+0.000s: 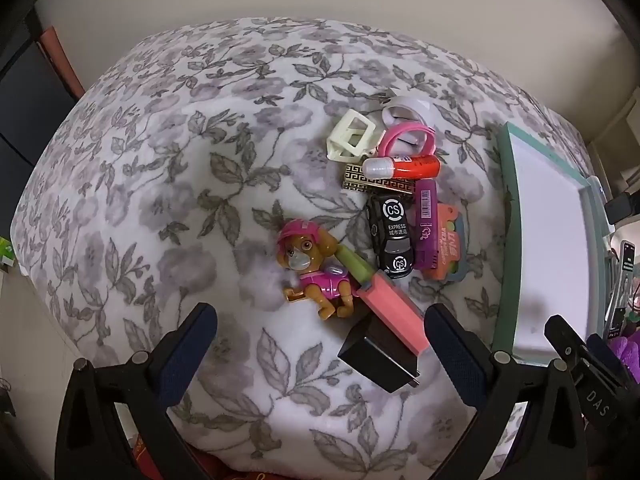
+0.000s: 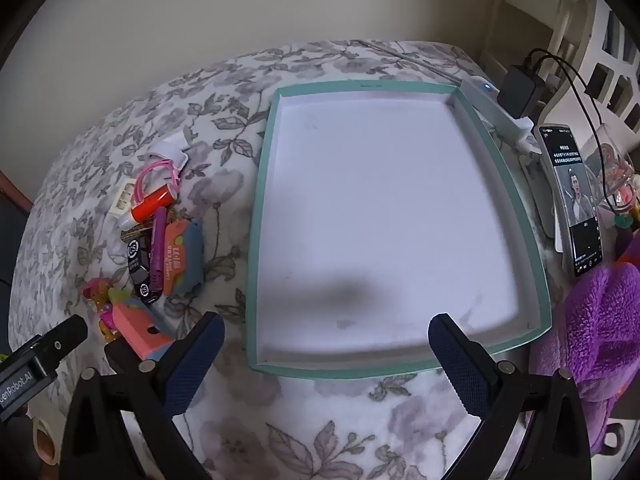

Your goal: Organize rigid objects

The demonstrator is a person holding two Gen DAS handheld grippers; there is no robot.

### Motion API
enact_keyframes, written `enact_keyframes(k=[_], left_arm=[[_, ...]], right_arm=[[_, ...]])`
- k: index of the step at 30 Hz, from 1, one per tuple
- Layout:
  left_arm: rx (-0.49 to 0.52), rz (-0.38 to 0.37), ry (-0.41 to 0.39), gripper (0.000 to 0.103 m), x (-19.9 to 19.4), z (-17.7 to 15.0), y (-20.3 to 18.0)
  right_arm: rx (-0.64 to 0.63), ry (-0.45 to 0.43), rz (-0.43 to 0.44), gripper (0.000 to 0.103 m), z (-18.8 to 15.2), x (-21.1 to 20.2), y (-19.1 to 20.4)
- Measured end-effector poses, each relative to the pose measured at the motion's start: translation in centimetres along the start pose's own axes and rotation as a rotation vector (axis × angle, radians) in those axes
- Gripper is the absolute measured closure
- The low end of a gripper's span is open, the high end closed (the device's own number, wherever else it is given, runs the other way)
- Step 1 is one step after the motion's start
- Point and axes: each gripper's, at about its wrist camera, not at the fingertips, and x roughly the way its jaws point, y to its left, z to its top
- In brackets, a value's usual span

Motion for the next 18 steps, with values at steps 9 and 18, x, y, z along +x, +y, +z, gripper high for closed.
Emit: enact_keyframes(k=[9, 18], left_arm=[[0.000, 0.004, -0.012, 0.000, -0.14, 0.08, 0.29], [-0.002, 0.006, -0.013, 0.000, -0.17, 0.13, 0.26]], right_arm=[[-0.004, -0.003, -0.004, 0.000, 0.01, -0.08, 0.07], [-0.007, -0.005, -0.004, 0.000, 0.07, -0.24, 0.22]])
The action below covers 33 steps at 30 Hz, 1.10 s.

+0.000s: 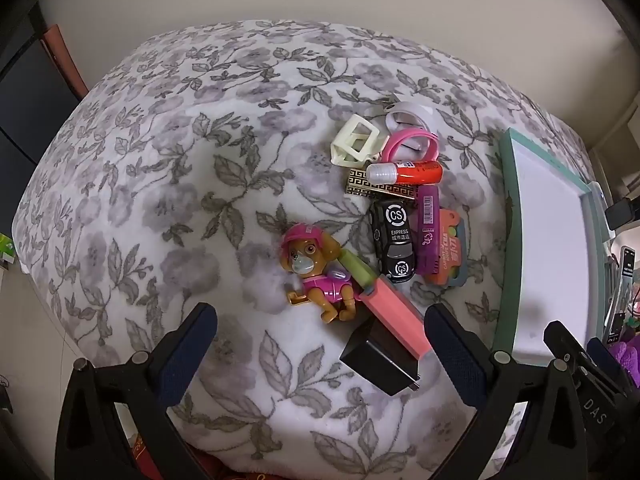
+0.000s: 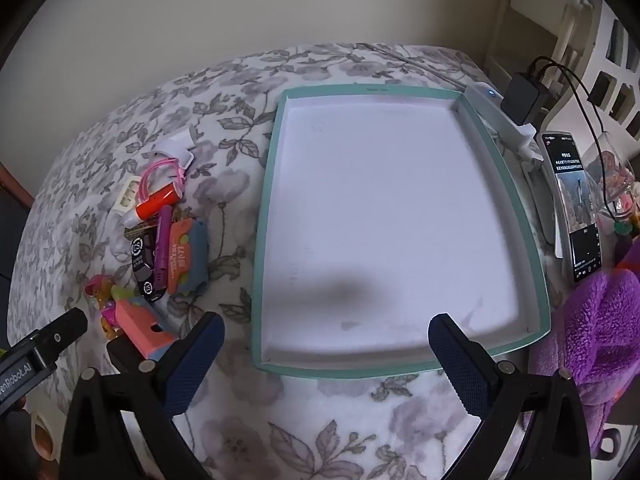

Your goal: Organize rigid objects

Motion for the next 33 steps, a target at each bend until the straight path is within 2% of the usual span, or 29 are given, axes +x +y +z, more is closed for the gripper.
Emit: enact_keyframes(k=[33], left_arm=[[0.007, 0.007, -0.016, 0.000, -0.55, -0.15, -0.22]], right_arm=[[-0.021, -0.024, 0.011, 0.000, 0.06, -0.58, 0.28]])
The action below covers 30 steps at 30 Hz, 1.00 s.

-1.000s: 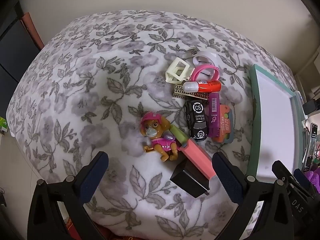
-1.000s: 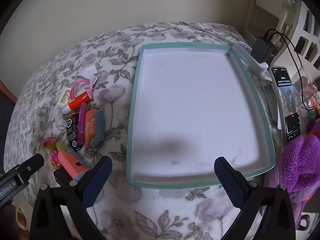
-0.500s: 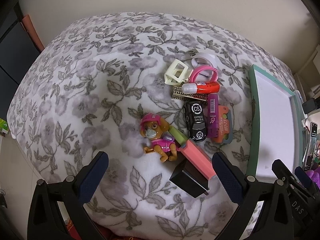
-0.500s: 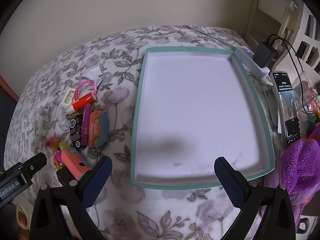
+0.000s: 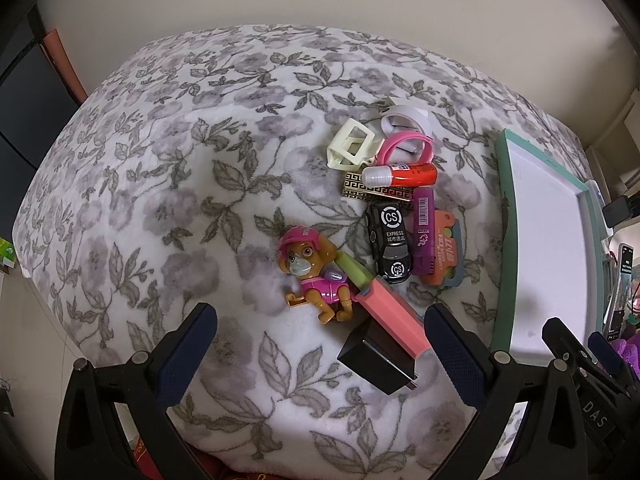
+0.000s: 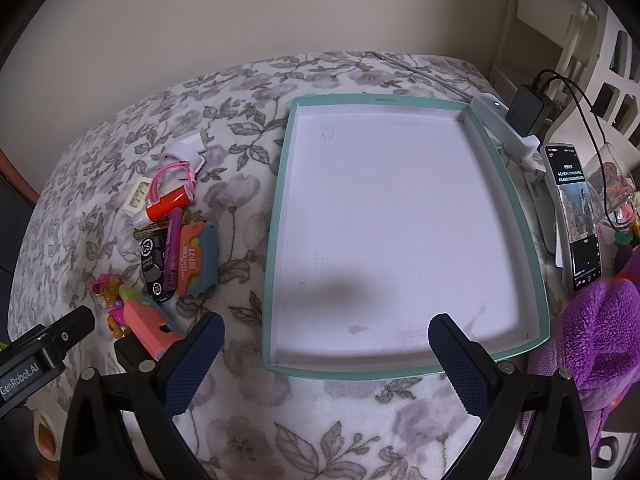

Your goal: Organize rigid objects

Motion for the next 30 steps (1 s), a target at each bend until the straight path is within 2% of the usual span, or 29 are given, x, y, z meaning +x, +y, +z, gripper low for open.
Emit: enact_keyframes(k=[30], left_arm=[[-0.006, -0.006, 0.005, 0.000, 0.02, -0.20, 0.16]], right_arm=[[-0.006, 0.000, -0.001, 0.000, -0.15, 0.13, 0.37]])
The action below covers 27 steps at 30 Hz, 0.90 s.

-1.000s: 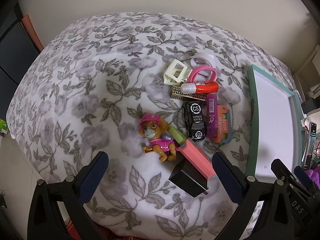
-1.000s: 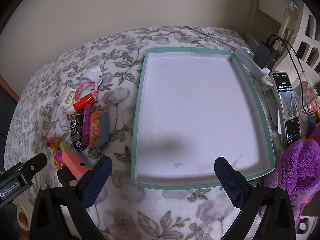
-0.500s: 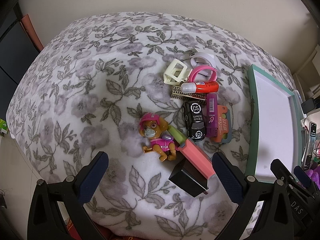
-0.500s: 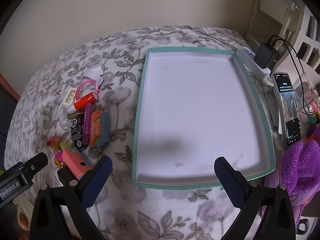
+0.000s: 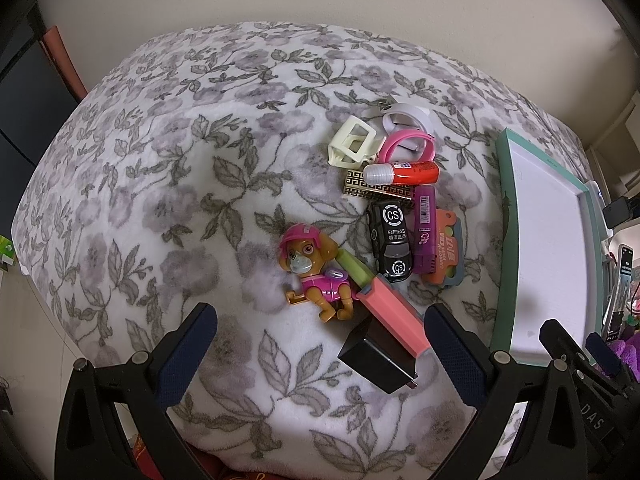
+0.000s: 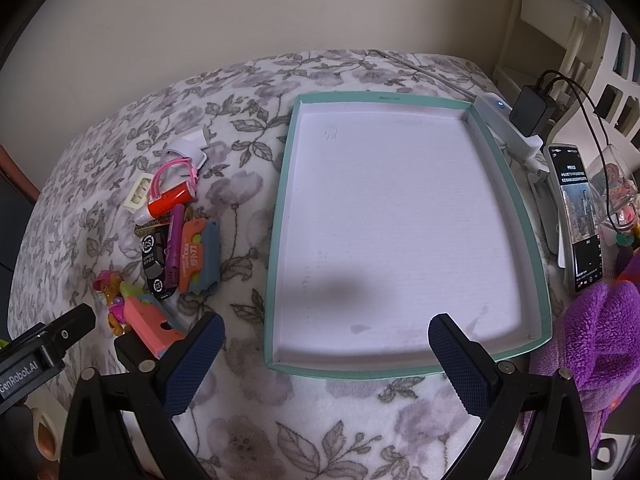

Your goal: Organize rigid objects

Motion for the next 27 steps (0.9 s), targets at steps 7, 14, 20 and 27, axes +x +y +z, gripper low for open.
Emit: enact_keyframes(k=[7, 14, 20, 27], left_arm=[[-0.006, -0.003, 0.009, 0.000, 0.1, 0.2, 0.2], [-0.047, -0.011, 0.011, 0.000, 0.0, 0.5, 1.0], [-0.108, -0.003, 0.007, 0.000, 0.0, 0.9, 2.7], [-0.170, -0.004, 0.048, 0.000, 1.3, 1.9, 4.5]], right_arm=[[-0.003, 0.003, 0.001, 0.000, -0.1, 0.1, 0.2], [-0.032, -0.012, 0.038, 0.000, 0.1, -0.3, 0.9], [-0.085, -0.029, 0.128, 0.000, 0.7, -0.9, 2.9], [-0.180, 0.017, 0.194, 0.005, 1.1, 0.0, 7.5]])
